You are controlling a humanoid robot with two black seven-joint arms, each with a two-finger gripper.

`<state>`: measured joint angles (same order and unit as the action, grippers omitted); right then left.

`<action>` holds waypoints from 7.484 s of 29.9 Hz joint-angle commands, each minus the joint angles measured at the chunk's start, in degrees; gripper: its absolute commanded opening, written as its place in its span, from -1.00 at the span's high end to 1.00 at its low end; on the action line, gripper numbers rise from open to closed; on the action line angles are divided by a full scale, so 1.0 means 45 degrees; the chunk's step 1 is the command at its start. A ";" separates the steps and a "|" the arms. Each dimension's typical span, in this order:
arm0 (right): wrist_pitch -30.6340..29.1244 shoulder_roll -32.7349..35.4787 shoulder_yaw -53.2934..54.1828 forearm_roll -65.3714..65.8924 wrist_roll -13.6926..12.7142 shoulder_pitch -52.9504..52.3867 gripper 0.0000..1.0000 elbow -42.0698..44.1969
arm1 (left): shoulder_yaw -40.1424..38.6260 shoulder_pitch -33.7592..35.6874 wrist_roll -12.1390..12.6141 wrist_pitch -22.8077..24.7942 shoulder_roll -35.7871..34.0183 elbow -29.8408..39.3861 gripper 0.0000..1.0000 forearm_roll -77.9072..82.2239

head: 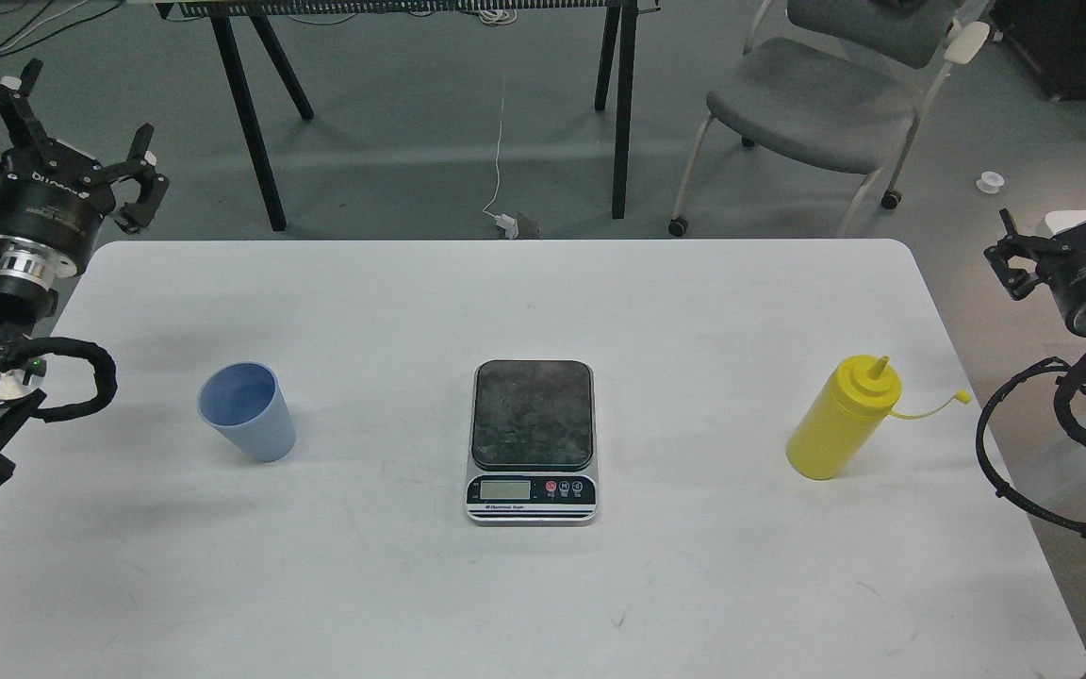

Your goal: Pour seasoning into cup on scale with both arms

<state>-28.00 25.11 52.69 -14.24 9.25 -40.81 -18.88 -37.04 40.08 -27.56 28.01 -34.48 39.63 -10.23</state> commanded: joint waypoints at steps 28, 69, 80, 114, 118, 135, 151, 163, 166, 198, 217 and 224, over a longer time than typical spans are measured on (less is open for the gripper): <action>0.0000 0.0455 0.0166 -0.0038 0.0073 0.0748 -1.00 -0.2014 | 0.0632 -0.1796 -0.0068 -0.3916 -0.4253 0.6117 -0.94 1.7986; 0.0000 0.0690 0.0283 -0.0019 0.0093 0.1139 -1.00 -0.2171 | 0.5731 -0.0451 -0.0098 -0.8609 -0.2397 0.1818 0.95 2.4305; 0.0000 0.0983 0.0303 -0.0038 0.0132 0.1237 -1.00 -0.2171 | 0.5731 0.3942 -0.0098 -0.3945 -0.2106 0.5196 0.97 2.4772; 0.0000 0.1627 0.0576 -0.0058 0.0152 0.1315 -1.00 -0.2269 | 0.7098 0.4727 0.0460 -0.2299 0.3267 0.3811 0.66 2.6864; 0.0000 0.1705 0.0595 -0.0058 0.0152 0.1334 -1.00 -0.2269 | 0.7098 0.4746 0.0460 -0.2280 0.3247 0.3792 0.65 2.6864; 0.0000 0.1959 0.0595 -0.0116 0.0132 0.1451 -1.00 -0.2308 | 0.6513 0.5585 0.0304 -0.2417 0.2331 0.3987 -0.60 2.3978; 0.0000 0.4809 0.1376 -0.0819 0.0074 0.7169 -1.00 -0.7928 | 0.3192 0.4942 -0.0098 -0.2436 0.1861 0.2464 -0.96 0.8792; 0.0000 0.4401 0.1182 -0.2577 0.0015 1.0726 -1.00 -1.1075 | -0.1413 0.2269 0.1102 -0.1618 0.2115 0.1391 -0.98 0.2002; 0.0000 0.3798 0.1142 -0.2558 -0.0043 1.1391 -1.00 -1.1603 | -0.2158 0.1565 0.1338 -0.1401 0.2115 0.1292 -0.98 0.1476; 0.0000 -0.1614 0.0791 -0.2070 -0.0259 0.8952 -0.95 -0.9124 | -0.2081 0.0879 0.1378 -0.1518 0.1451 0.1448 -0.98 0.1395; 0.0000 -0.2162 0.0888 -0.1933 -0.0063 0.7078 -0.16 -0.7698 | -0.2062 0.0899 0.1397 -0.1577 0.1412 0.1507 -0.98 0.1415; 0.0000 -0.0681 0.1220 -0.0881 -0.0063 0.5048 -0.04 -0.7737 | -0.2276 0.0471 0.1358 -0.1343 0.1021 0.1546 -0.98 0.1279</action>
<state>-28.00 18.27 57.61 -20.53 8.97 -14.61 -53.49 -46.69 43.75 -21.33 21.51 -29.24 46.51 -3.89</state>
